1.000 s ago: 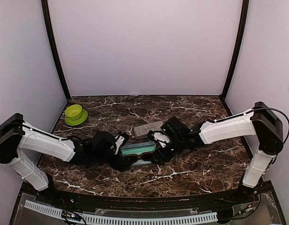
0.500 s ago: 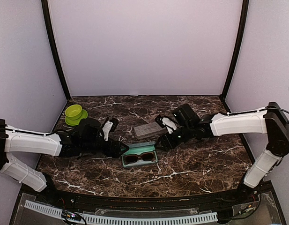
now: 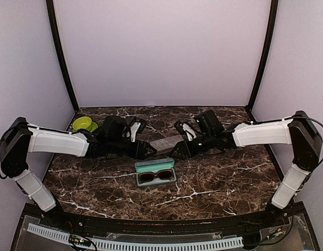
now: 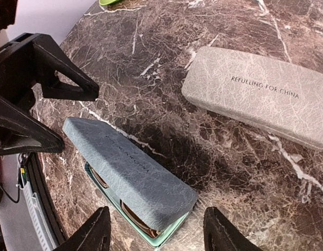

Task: Organize the sunglasses
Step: Close the case with sunglasses at the center of the board.

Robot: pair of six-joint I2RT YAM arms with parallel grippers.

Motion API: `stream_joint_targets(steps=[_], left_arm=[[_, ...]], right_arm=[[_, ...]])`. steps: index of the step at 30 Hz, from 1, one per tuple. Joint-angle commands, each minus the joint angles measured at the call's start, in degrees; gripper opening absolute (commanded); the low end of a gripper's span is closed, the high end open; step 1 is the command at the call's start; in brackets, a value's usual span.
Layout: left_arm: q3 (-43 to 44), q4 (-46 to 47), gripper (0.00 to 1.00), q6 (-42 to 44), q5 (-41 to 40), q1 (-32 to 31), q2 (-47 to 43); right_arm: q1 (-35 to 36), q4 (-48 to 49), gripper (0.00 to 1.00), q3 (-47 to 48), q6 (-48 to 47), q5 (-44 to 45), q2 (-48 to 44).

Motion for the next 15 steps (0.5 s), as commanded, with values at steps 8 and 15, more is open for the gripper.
stream_joint_targets(steps=[8, 15], left_arm=[[-0.1, 0.1, 0.48, -1.1, 4.8, -0.4, 2.4], [-0.9, 0.4, 0.44, -0.8, 3.2, -1.7, 2.9]], right_arm=[[-0.4, 5.4, 0.53, 2.3, 3.5, -6.5, 5.1], [-0.3, 5.5, 0.45, 2.0, 3.9, -7.4, 6.4]])
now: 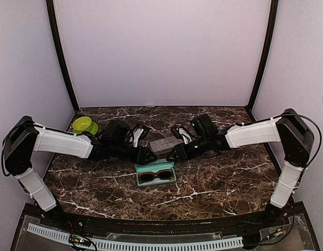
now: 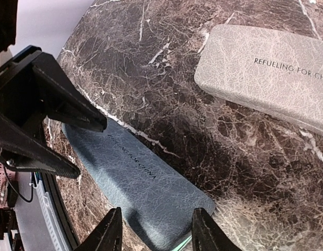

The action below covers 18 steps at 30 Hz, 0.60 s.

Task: Organize the sunglasses
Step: Close the case with sunglasses at the center of the board.

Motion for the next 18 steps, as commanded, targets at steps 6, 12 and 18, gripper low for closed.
stream_joint_targets(steps=[6, 12, 18], left_arm=[[-1.6, 0.3, 0.42, 0.4, -2.2, -2.2, -1.2], [-4.0, 1.2, 0.42, 0.0, -4.9, -3.9, -2.4], [-5.3, 1.9, 0.41, -0.3, -7.8, -6.2, -2.8]], right_arm=[[0.5, 1.6, 0.42, 0.8, -0.2, -0.4, 0.6], [1.9, 1.2, 0.39, -0.5, -1.1, 2.5, 0.3], [3.2, 1.1, 0.38, -1.7, -1.5, 5.5, -0.4]])
